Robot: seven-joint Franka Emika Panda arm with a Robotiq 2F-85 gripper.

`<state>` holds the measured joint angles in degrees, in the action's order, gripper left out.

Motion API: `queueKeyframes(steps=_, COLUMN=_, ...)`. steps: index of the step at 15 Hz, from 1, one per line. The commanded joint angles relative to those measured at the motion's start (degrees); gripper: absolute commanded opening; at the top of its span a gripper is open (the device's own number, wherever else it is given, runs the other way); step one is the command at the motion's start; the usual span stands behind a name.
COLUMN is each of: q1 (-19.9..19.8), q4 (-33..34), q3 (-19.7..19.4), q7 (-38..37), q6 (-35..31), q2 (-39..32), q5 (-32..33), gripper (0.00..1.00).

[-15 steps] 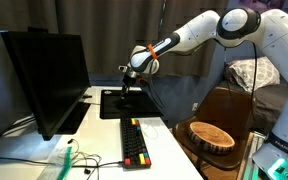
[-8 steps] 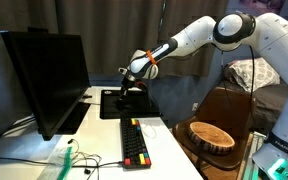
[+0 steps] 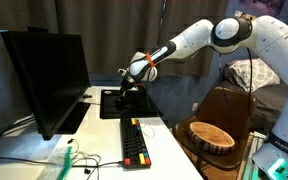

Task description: Move the black mouse backwards

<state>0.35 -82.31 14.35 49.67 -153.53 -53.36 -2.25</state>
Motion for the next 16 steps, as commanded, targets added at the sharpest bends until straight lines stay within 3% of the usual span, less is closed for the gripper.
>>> queueKeyframes(steps=1, q1=0.41, q4=2.33, q3=0.09, q7=-1.64, q6=-0.12, q2=-1.8, q5=1.72, gripper=0.0)
queueKeyframes(steps=16, q1=0.79, q4=0.74, q3=-1.85, q7=-3.83, q6=3.37, q2=0.31, q5=3.48, gripper=0.0)
